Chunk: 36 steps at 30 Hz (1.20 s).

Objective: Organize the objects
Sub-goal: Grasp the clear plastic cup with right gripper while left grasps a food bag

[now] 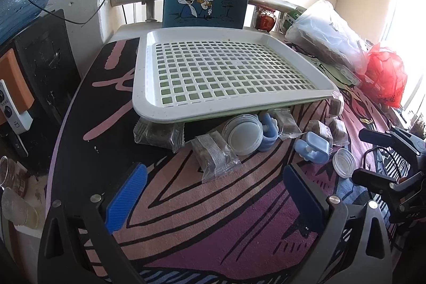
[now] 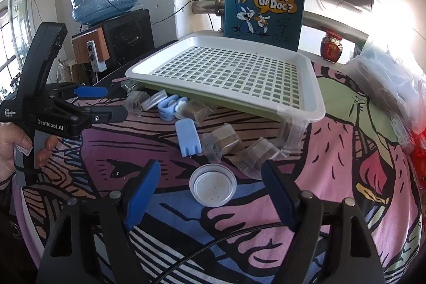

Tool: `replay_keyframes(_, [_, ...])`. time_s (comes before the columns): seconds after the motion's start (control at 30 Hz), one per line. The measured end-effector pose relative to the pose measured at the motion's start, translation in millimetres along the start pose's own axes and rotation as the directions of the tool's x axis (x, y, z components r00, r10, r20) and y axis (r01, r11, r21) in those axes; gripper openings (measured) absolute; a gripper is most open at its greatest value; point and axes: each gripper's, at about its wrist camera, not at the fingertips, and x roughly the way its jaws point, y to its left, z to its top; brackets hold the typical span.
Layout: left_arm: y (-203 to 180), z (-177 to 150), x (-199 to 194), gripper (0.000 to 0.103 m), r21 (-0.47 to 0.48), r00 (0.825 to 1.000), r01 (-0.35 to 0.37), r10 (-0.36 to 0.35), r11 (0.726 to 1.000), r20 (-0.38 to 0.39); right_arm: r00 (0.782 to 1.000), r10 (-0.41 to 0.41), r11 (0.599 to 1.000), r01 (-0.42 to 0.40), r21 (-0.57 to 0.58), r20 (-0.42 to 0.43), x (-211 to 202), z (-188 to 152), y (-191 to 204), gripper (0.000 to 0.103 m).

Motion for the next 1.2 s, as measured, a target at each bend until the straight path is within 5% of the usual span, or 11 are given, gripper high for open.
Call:
replay_keyframes(0.43, [-4.1, 5.4, 20.2, 0.054, -0.022, 0.998, 0.023, -0.025, 0.999, -0.065, 0.996, 0.033, 0.999, -0.031, 0.024, -0.079, 14.4, -1.7, -1.9, 0.055])
replay_keyframes(0.57, [0.0, 6.1, 21.1, 0.024, -0.045, 0.998, 0.023, -0.026, 0.999, -0.065, 0.992, 0.044, 0.999, -0.041, 0.027, -0.119, 21.7, -2.2, -2.1, 0.041])
replay_keyframes(0.73, [6.3, 1.8, 14.2, 0.016, -0.077, 0.998, 0.037, -0.041, 0.996, -0.045, 0.992, 0.046, 0.999, -0.044, 0.02, -0.116, 20.5, -1.9, -0.7, 0.04])
replay_keyframes(0.77, [5.7, 0.4, 10.4, 0.005, -0.074, 0.999, 0.033, -0.035, 0.997, -0.033, 0.994, 0.046, 0.999, -0.044, 0.02, -0.102, 17.8, -1.8, -0.6, 0.04])
replay_keyframes(1.2, [-7.6, -12.9, -9.9, 0.003, 0.001, 1.0, 0.023, -0.023, 1.0, -0.013, 0.998, 0.044, 0.999, -0.043, 0.019, -0.051, 8.7, 1.0, -0.6, 0.039])
